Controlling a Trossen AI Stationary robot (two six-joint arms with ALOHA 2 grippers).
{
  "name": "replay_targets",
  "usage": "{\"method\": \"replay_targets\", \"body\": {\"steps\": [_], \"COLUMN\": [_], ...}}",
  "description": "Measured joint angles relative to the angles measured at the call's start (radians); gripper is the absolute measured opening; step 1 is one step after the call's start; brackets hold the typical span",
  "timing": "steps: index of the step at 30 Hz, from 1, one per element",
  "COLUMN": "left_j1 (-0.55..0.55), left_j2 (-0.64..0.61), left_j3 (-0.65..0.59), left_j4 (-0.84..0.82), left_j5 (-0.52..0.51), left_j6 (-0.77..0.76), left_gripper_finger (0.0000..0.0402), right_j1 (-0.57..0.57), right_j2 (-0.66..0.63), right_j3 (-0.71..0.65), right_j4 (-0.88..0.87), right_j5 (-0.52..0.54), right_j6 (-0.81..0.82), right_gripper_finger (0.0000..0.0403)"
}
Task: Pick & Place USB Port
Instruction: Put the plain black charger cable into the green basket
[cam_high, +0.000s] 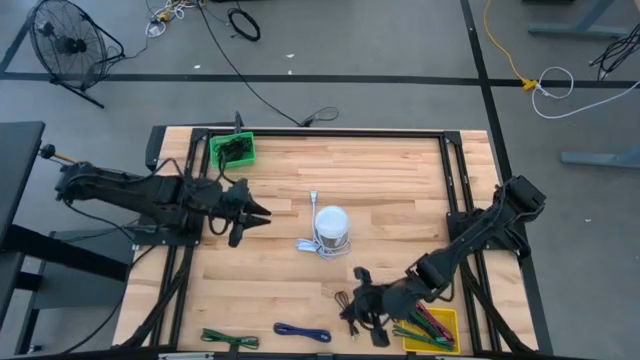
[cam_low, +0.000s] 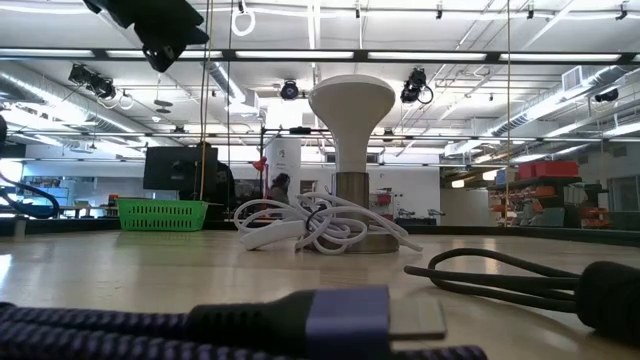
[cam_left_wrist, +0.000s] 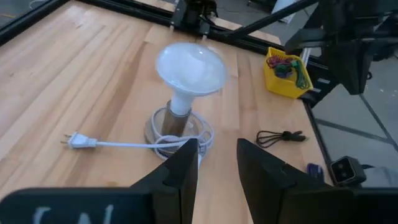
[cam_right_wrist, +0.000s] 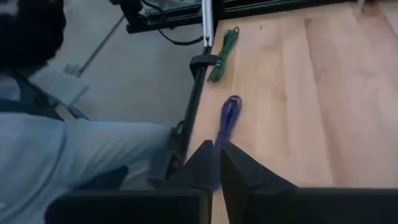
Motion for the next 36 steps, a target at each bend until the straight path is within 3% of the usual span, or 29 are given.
{"method": "replay_targets", "body": {"steps": [8, 15, 20, 36], "left_j1": [-0.128, -0.207, -0.245, -0.342], "left_j2": [0.103, 0.206, 0.261, 0.338], "left_j3": [0.000, 0.000, 0.000, 0.000], "left_j4": [0.079, 0.166, 0.177, 0.204], "left_j5": [-0.117, -0.186, -0.240, -0.317], "left_j6": [-0.012, -0.011, -0.012, -0.090], "left_gripper_finger": [0.0117, 0.0117, 0.0117, 0.0117], "right_j1": [0.098, 0.095, 0.055, -0.027], "right_j2": [0.029, 0.152, 0.182, 0.200], "right_j3": [0.001, 0.000, 0.000, 0.000], "right_j4": [0.012, 0.077, 0.056, -0.186], "right_j5": [0.082, -0.026, -0.073, -0.090], "right_j6": [0.263, 0.465, 0.502, 0.656], "right_gripper_finger": [0.0069, 0.0119, 0.0145, 0.0131]}}
